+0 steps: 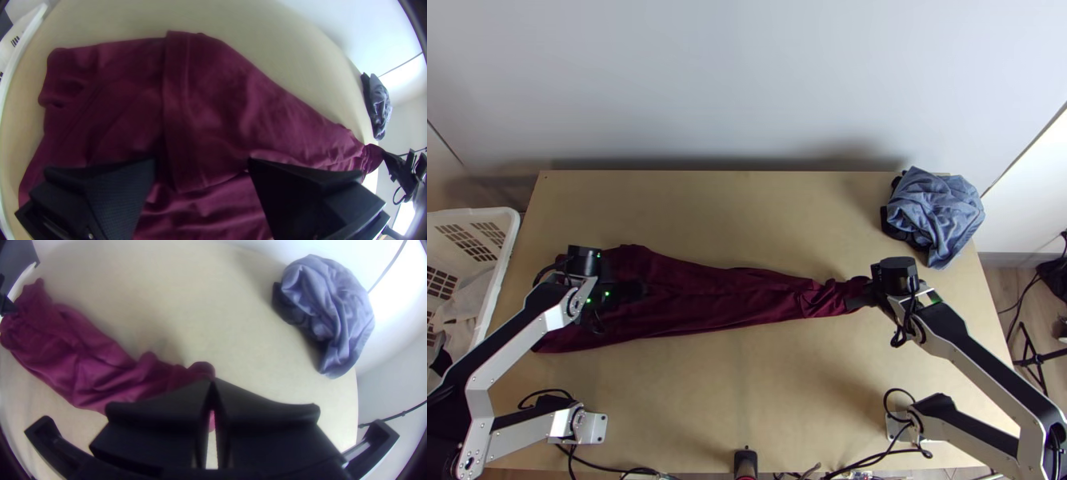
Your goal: Fold the t-shirt
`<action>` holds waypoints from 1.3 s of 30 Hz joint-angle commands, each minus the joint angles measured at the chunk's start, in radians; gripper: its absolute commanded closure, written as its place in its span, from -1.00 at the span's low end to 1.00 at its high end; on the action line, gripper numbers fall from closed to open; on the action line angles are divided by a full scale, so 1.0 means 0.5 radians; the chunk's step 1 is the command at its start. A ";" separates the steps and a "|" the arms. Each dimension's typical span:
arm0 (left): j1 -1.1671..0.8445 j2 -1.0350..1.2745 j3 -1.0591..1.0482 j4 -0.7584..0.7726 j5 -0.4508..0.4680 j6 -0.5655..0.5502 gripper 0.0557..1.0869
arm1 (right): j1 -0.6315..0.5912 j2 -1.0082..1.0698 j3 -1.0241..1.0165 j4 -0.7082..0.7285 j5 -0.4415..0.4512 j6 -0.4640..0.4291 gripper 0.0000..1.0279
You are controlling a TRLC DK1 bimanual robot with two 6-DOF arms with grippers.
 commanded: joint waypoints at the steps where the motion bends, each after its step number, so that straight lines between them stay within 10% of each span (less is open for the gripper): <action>1: -0.100 0.076 0.030 0.066 -0.001 -0.102 -0.82 | 0.002 0.004 -0.005 -0.002 0.003 0.003 0.95; 8: -0.213 0.073 0.150 0.023 0.006 -0.234 -0.74 | -0.001 0.001 -0.017 -0.005 0.003 0.006 0.94; 9: -0.223 0.073 0.150 0.023 0.002 -0.231 -0.43 | -0.001 -0.002 -0.017 -0.005 0.003 0.006 0.95; 11: -0.229 0.085 0.147 0.078 -0.001 -0.215 0.93 | -0.001 -0.011 -0.023 -0.005 0.006 0.006 0.95; 23: 0.225 -0.301 0.374 -0.072 0.128 0.048 0.93 | -0.087 -0.058 0.431 -0.204 0.003 0.175 0.95; 39: 0.557 -0.688 1.039 -0.128 0.346 -0.354 0.93 | -0.090 -0.131 1.302 -0.293 -0.065 0.258 0.95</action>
